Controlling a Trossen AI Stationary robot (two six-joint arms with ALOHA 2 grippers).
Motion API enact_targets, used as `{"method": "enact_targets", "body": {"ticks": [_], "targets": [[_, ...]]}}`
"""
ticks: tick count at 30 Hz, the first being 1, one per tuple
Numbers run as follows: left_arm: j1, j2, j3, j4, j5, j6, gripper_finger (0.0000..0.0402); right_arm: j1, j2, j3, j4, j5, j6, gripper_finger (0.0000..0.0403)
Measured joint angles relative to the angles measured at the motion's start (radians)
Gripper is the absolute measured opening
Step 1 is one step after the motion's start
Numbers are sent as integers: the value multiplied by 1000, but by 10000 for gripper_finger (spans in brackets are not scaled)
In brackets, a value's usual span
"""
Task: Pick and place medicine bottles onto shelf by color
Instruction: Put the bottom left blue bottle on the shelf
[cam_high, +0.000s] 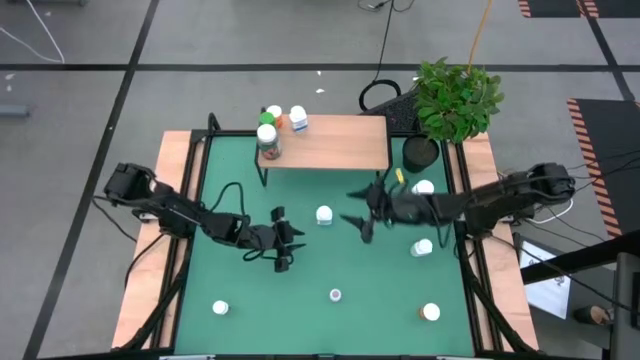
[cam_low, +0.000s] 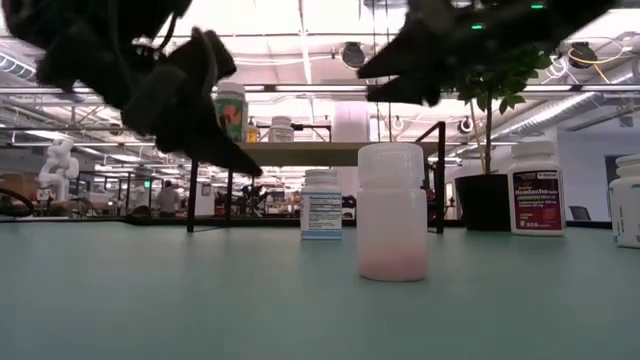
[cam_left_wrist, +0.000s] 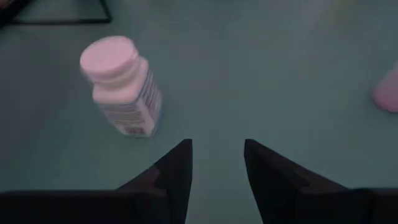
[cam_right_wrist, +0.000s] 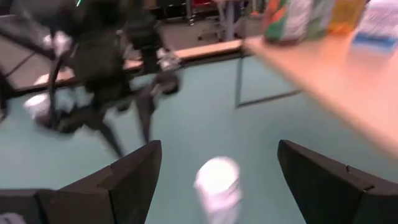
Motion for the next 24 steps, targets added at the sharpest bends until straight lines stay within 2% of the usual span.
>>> {"method": "enact_targets", "body": {"ticks": [5, 8, 10, 15, 24], "targets": [[6, 40, -108, 260, -89, -7, 131, -181, 79, 142, -18, -167, -137, 312], [42, 41, -146, 337, -114, 26, 125, -265, 177, 260, -35, -257, -219, 295], [70, 40, -153, 353, -120, 60, 123, -305, 246, 335, -86, -267, -272, 273], [129, 40, -154, 302, -120, 67, 122, -372, 376, 479, -84, -263, -358, 193], [175, 40, -154, 262, -119, 74, 122, -451, 607, 756, -187, -289, -414, 18]]}}
